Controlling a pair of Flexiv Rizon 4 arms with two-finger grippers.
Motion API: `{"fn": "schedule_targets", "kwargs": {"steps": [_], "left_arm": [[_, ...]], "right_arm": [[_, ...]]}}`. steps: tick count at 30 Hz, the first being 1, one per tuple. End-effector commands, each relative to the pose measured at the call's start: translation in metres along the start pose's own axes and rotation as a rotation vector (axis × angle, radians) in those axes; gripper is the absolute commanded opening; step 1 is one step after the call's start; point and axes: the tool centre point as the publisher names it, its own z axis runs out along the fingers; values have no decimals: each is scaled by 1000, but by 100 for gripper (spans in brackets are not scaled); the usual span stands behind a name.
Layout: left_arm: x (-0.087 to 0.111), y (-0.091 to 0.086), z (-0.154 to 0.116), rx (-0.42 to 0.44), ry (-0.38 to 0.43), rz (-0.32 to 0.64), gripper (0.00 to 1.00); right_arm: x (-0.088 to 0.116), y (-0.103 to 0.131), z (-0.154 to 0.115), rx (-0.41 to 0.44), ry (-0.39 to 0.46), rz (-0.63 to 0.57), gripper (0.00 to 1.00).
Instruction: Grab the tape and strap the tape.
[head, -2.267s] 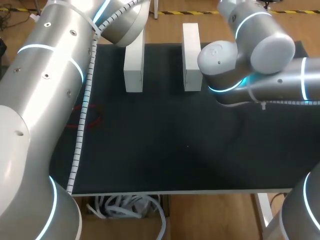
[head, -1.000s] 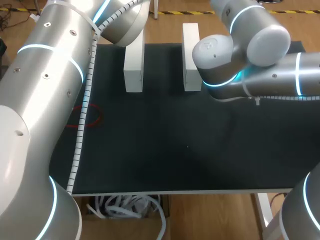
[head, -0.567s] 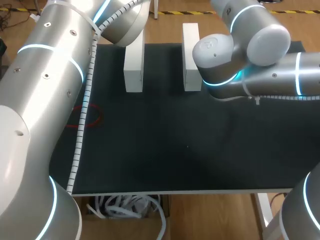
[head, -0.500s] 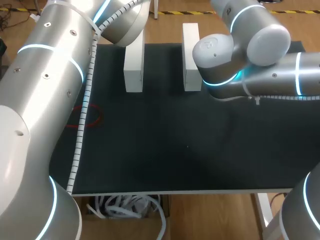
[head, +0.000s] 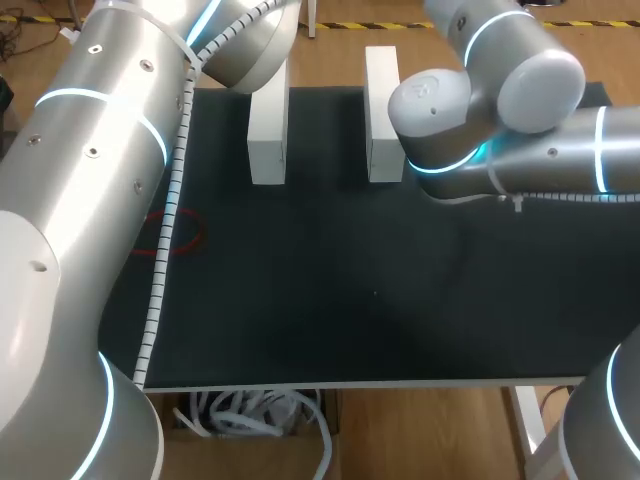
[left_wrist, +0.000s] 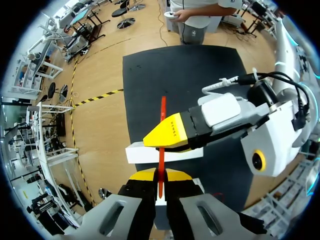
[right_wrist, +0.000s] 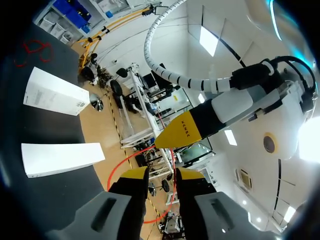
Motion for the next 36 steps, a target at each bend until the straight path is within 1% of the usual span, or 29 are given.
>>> {"fn": "schedule_targets", "kwargs": {"steps": [1, 3, 7, 8, 10, 15, 20, 22, 23, 26, 29, 34, 36], "left_arm": [[-7, -2, -3, -8, 393, -1, 0], [-7, -2, -3, -8, 393, -1, 0], [-7, -2, -3, -8, 393, -1, 0], [-7, -2, -3, -8, 393, -1, 0], [-7, -2, -3, -8, 393, -1, 0], [-7, -2, -3, -8, 393, -1, 0], [-7, -2, -3, -8, 393, -1, 0], [-7, -2, -3, -8, 393, -1, 0], [-7, -2, -3, -8, 393, -1, 0], [-7, -2, -3, -8, 393, -1, 0], [-7, -2, -3, -8, 393, -1, 0], [-7, -2, -3, -8, 393, -1, 0], [-7, -2, -3, -8, 393, -1, 0]], "right_arm": [[-6, 1, -12, -16, 28, 13, 20], [-7, 3, -15, -26, 29, 24, 22], [-8, 4, -21, -47, 46, 44, 20], [-9, 4, -23, -55, 53, 46, 17], [-8, 4, -29, -64, 65, 51, 15], [-11, -3, -49, -77, 118, 93, 18], [-22, -20, -61, -90, 157, 128, 19], [-28, -30, -64, -83, 162, 145, 20], [-31, -34, -64, -80, 162, 152, 18], [-42, -48, -63, -78, 153, 160, 18], [-52, -63, -57, -71, 140, 167, 16], [-58, -80, -45, -50, 130, 204, 17], [-61, -83, -40, -56, 123, 210, 12]]}}
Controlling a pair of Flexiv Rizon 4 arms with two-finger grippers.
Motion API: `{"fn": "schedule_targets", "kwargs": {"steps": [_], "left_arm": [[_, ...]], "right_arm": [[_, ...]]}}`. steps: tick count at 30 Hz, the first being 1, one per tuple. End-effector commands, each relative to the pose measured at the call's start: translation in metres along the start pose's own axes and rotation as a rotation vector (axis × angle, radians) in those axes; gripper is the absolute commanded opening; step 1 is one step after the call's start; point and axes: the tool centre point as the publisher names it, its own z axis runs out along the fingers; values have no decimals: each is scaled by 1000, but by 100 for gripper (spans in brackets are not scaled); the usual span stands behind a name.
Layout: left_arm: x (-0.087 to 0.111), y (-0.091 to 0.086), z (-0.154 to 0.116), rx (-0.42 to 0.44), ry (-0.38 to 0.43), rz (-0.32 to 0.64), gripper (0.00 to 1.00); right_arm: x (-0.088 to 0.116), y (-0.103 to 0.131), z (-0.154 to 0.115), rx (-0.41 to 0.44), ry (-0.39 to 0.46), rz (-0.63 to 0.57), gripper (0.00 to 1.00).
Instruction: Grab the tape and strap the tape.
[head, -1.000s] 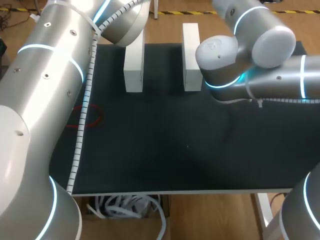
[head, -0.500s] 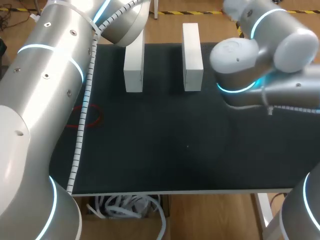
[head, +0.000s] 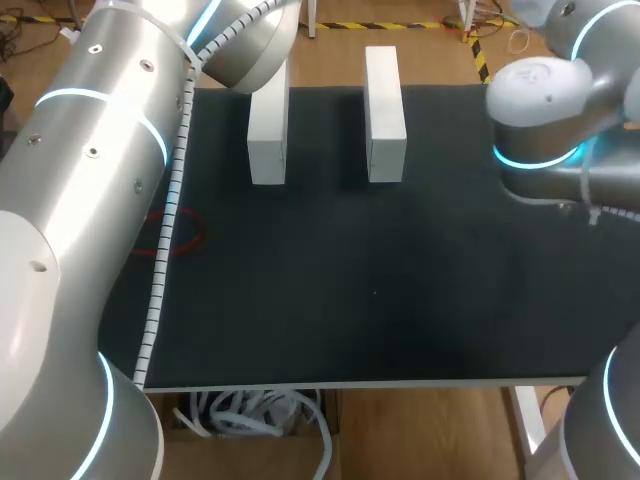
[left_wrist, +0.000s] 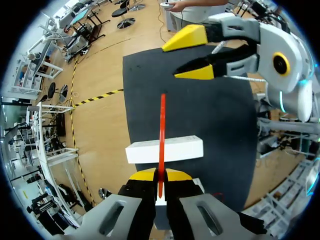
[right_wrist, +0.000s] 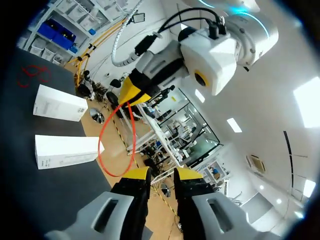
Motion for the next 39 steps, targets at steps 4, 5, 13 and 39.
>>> {"fn": "schedule_targets", "kwargs": {"steps": [4, 5, 13, 39], "left_arm": [[-7, -2, -3, -8, 393, -1, 0], [-7, -2, -3, -8, 393, -1, 0], [-7, -2, -3, -8, 393, -1, 0], [146, 202, -94, -369, 549, -903, 0]], "right_arm": [[-10, -4, 11, -28, 92, 25, 100], [-10, -4, 11, -28, 92, 25, 100], [-10, -4, 11, -28, 92, 25, 100], [-10, -4, 11, -28, 92, 25, 100]]}}
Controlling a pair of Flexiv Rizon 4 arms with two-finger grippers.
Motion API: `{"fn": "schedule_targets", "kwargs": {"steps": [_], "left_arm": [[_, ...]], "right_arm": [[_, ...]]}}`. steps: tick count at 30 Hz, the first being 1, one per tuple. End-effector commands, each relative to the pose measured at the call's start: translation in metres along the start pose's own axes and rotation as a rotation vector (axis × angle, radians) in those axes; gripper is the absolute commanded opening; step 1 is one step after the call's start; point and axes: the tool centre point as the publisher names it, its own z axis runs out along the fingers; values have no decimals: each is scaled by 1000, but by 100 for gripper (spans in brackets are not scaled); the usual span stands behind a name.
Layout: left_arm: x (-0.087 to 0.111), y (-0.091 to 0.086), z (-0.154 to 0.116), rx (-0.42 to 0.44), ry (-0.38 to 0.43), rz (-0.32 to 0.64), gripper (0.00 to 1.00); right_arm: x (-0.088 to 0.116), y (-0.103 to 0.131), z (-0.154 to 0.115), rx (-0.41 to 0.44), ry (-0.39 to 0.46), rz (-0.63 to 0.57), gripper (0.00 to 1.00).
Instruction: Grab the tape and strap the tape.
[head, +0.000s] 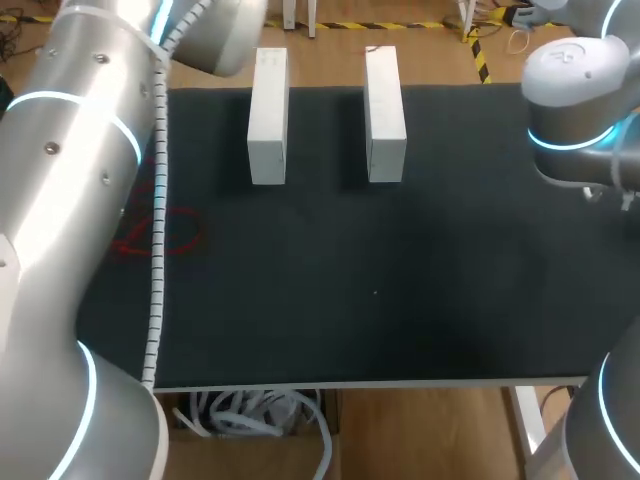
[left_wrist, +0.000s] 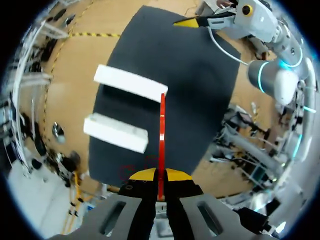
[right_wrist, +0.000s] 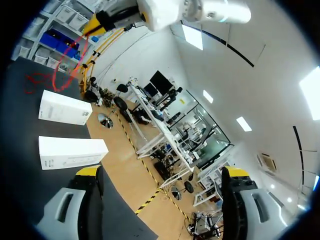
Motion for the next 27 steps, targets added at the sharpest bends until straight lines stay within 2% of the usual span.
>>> {"fn": "schedule_targets", "kwargs": {"steps": [1, 3, 6, 12, 18, 27], "left_arm": [[-6, 73, -20, -141, 251, -376, 0], [-10, 90, -21, -193, 280, -407, 0], [-20, 119, -7, -159, 308, -439, 0], [-41, 148, 23, -130, 363, -453, 0], [-55, 167, 46, -70, 376, -450, 0], [-73, 185, 92, 11, 419, -434, 0]], "right_arm": [[-2, 1, -1, 3, 7, -1, 100], [-2, 1, -1, 3, 7, -1, 100], [-2, 1, -1, 3, 7, -1, 100], [-2, 1, -1, 3, 7, -1, 100], [-2, 1, -1, 3, 7, -1, 100], [-2, 1, -1, 3, 7, -1, 100]]}}
